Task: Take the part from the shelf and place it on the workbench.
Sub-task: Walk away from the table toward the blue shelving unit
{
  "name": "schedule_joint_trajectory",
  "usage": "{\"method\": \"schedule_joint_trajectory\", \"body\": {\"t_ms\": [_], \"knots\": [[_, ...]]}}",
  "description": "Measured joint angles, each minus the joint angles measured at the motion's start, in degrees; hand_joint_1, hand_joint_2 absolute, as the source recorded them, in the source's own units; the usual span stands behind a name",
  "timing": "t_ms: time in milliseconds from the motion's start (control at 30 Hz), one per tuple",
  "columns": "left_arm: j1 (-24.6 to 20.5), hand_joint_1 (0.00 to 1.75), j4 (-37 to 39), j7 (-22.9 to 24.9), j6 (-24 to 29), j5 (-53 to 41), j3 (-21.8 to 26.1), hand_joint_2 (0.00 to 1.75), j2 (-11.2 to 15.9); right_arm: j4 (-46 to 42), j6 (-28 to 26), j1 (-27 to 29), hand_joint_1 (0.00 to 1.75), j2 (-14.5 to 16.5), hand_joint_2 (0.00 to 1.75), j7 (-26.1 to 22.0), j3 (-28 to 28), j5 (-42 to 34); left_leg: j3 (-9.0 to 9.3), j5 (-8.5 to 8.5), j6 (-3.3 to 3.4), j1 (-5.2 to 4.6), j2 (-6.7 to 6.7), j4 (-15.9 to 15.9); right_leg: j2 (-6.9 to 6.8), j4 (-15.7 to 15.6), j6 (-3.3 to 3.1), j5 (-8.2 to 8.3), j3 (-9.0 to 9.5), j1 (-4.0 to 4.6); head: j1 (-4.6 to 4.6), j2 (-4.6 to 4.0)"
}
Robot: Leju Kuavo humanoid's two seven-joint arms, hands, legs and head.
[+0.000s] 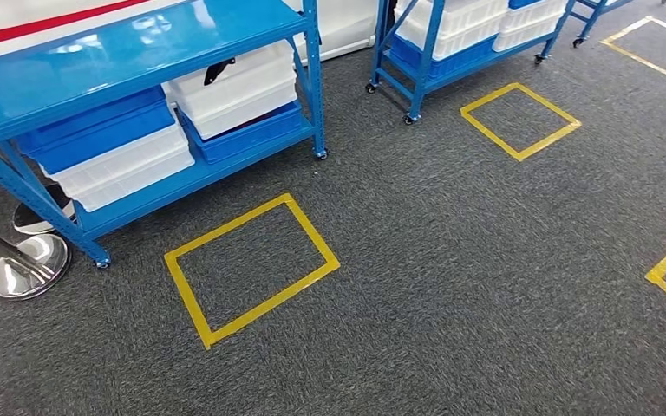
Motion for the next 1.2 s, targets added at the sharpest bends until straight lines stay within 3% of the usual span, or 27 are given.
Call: {"method": "schedule_joint_trajectory", "body": {"t_ms": [33, 67, 133, 167, 233, 300, 367, 433, 467, 500, 567, 633, 800, 867, 933, 967, 1000, 1033, 1100, 1167, 1200], "knots": [[0.1, 0.00, 0.0, 0.0, 0.0, 0.0, -0.1, 0.00, 0.1, 0.0, 0.0, 0.0, 0.00, 0.0, 0.00, 0.0, 0.0, -0.1, 1.96, 2.07, 0.20, -0.07, 0.86, -3.7, -0.78, 0.0, 0.15, -0.29, 0.41, 0.02, 0.00, 0.00], [0.1, 0.00, 0.0, 0.0, 0.0, -0.1, -0.1, 0.00, 0.2, 0.0, 0.0, 0.0, 0.00, 0.1, 0.00, 0.0, -0.1, -0.1, 4.16, 3.77, 0.52, -0.26, 2.59, -7.9, -1.56, 0.0, 0.35, -0.62, 0.84, 0.10, 0.00, 0.00], [-0.1, 0.00, 0.0, 0.0, 0.0, -0.1, -0.3, 0.00, 0.3, 0.0, 0.0, 0.0, 0.00, 0.2, 0.00, 0.0, -0.1, -0.3, 6.90, 5.29, 1.34, -0.78, 5.03, -13.3, -3.04, 0.0, 0.93, -1.28, 1.61, 0.39, 0.00, 0.00], [-0.1, 0.00, 0.0, 0.0, 0.0, -0.1, -0.4, 0.00, 0.3, 0.0, -0.1, -0.1, 0.00, 0.2, 0.00, 0.0, -0.2, -0.4, 7.18, 5.16, 1.68, -0.94, 5.28, -14.2, -3.64, 0.1, 1.29, -1.42, 1.93, 0.51, 0.01, 0.00], [0.0, 0.00, 0.0, 0.0, 0.0, -0.1, -0.4, 0.00, 0.3, 0.0, -0.3, -0.3, 0.00, 0.3, 0.00, 0.0, -0.6, -0.9, 7.49, 5.09, 2.31, -0.82, 3.73, -14.6, -4.11, 0.4, 2.01, -1.58, 2.48, 0.41, 0.00, 0.00], [0.2, 0.00, 0.0, 0.0, 0.0, -0.1, -0.5, 0.00, 0.4, 0.0, -0.5, -0.5, 0.00, 0.4, 0.00, 0.0, -1.1, -1.5, 8.34, 5.15, 2.90, -0.53, 2.65, -15.1, -1.55, 2.6, 2.54, -2.70, 1.75, 0.05, 0.01, 0.00], [0.1, 0.00, 0.0, 0.0, 0.0, -0.1, -0.7, 0.00, 0.4, 0.0, -0.6, -0.4, 0.00, 0.4, 0.00, 0.1, -1.6, -1.7, 8.83, 5.13, 3.31, -0.38, 1.74, -15.4, 1.97, 8.8, 2.83, -5.56, -1.89, -0.26, 0.02, 0.00], [-0.1, 0.00, 0.0, 0.0, 0.0, -0.1, -0.8, 0.00, 0.4, 0.0, -0.7, -0.4, 0.00, 0.4, 0.00, 0.2, -1.9, -1.7, 9.09, 4.81, 3.48, -0.38, 0.72, -15.3, 3.20, 15.4, 3.06, -7.62, -6.67, -0.37, 0.02, 0.00], [-0.1, 0.00, 0.0, 0.0, 0.0, -0.1, -0.8, 0.00, 0.4, 0.0, -0.7, -0.3, 0.00, 0.4, 0.00, 0.2, -2.0, -1.7, 9.40, 4.54, 3.46, -0.38, 0.23, -15.3, 3.30, 16.6, 3.16, -7.24, -8.14, -0.38, 0.02, 0.00], [0.0, 0.00, 0.0, 0.0, 0.0, -0.1, -0.8, 0.00, 0.4, 0.0, -0.7, -0.2, 0.00, 0.4, 0.00, 0.3, -2.1, -1.6, 9.87, 4.21, 3.33, -0.35, -0.21, -15.3, 3.32, 15.7, 3.17, -5.62, -8.56, -0.40, 0.02, 0.00], [0.2, 0.00, 0.0, 0.0, 0.0, -0.1, -0.8, 0.00, 0.4, 0.0, -0.8, 0.0, 0.00, 0.4, 0.00, 0.3, -2.3, -1.6, 10.93, 3.36, 2.90, -0.27, -0.84, -15.3, 3.35, 9.1, 2.99, -0.02, -6.96, -0.44, 0.03, 0.00], [0.2, 0.00, 0.0, 0.1, 0.0, -0.1, -0.8, 0.00, 0.4, 0.1, -0.8, 0.2, 0.00, 0.4, 0.00, 0.4, -2.5, -1.5, 11.61, 2.49, 2.19, -0.35, -1.18, -15.2, 3.46, 3.4, 2.41, 2.54, -5.38, -0.21, 0.03, 0.00], [0.2, 0.00, 0.1, 0.2, 0.1, -0.1, -0.8, 0.00, 0.4, 0.1, -0.7, -0.1, 0.00, 0.7, 0.00, 0.5, -2.5, -1.4, 11.98, 0.95, 0.57, -0.45, -0.91, -13.1, 3.40, 1.8, 0.39, 2.46, -4.06, -0.20, 0.04, 0.00], [0.1, 0.00, 0.1, 0.2, 0.1, -0.1, -0.8, 0.00, 0.4, 0.1, -0.7, 0.0, 0.00, 0.8, 0.00, 0.5, -2.5, -1.4, 8.95, -1.42, 0.09, -0.27, -0.44, -7.3, 3.23, 1.6, -0.22, 2.06, -3.29, -0.18, 0.03, 0.00], [0.2, 0.00, 0.1, 0.2, 0.1, -0.1, -0.8, 0.00, 0.4, 0.1, -0.7, 0.0, 0.00, 0.8, 0.00, 0.5, -2.6, -1.4, 4.21, -4.27, -0.18, -0.18, -0.27, 0.1, 3.22, 1.5, -0.52, 1.46, -2.78, -0.03, 0.02, 0.00], [0.2, 0.00, 0.1, 0.2, 0.1, -0.1, -0.8, 0.00, 0.4, 0.1, -0.7, 0.0, 0.00, 0.8, 0.00, 0.5, -2.6, -1.4, 2.54, -4.60, -0.21, -0.15, -0.26, 2.1, 3.25, 1.5, -0.55, 1.10, -2.39, 0.02, 0.02, 0.00], [0.3, 0.00, 0.1, 0.2, 0.1, 0.0, -0.8, 0.00, 0.4, 0.1, -0.6, 0.0, 0.00, 0.8, 0.00, 0.5, -2.6, -1.4, 1.86, -3.58, -0.17, -0.15, -0.26, 1.9, 3.28, 1.5, -0.51, 0.71, -1.87, 0.05, 0.02, 0.00], [0.4, 0.00, 0.1, 0.2, 0.1, 0.0, -0.8, 0.00, 0.4, 0.1, -0.6, 0.0, 0.00, 0.8, 0.00, 0.5, -2.6, -1.4, 2.16, -1.34, -0.03, -0.16, -0.24, -0.4, 3.29, 1.5, -0.44, 0.29, -1.24, 0.08, 0.02, 0.00], [0.5, 0.00, 0.1, 0.2, 0.1, 0.0, -0.8, 0.00, 0.4, 0.1, -0.6, 0.1, 0.00, 0.9, 0.00, 0.5, -2.6, -1.4, 4.12, 3.81, 0.62, -0.32, -0.02, -7.8, 3.25, 1.6, -0.16, -0.58, -0.05, 0.16, 0.03, 0.00], [0.5, 0.00, 0.1, 0.2, 0.1, 0.0, -0.8, 0.00, 0.4, 0.1, -0.5, 0.0, 0.00, 1.0, 0.00, 0.5, -2.6, -1.4, 5.38, 5.23, 1.39, -0.66, 0.27, -12.2, 3.26, 1.6, 0.39, -1.22, 0.39, 0.25, 0.03, 0.00], [0.6, 0.00, 0.1, 0.2, 0.1, 0.0, -0.8, 0.00, 0.4, 0.1, -0.3, -0.1, 0.00, 1.0, 0.00, 0.4, -2.7, -1.4, 5.54, 4.83, 1.72, -0.81, 0.35, -12.8, 3.28, 1.7, 0.78, -1.27, 0.60, 0.30, 0.03, 0.00]]}}
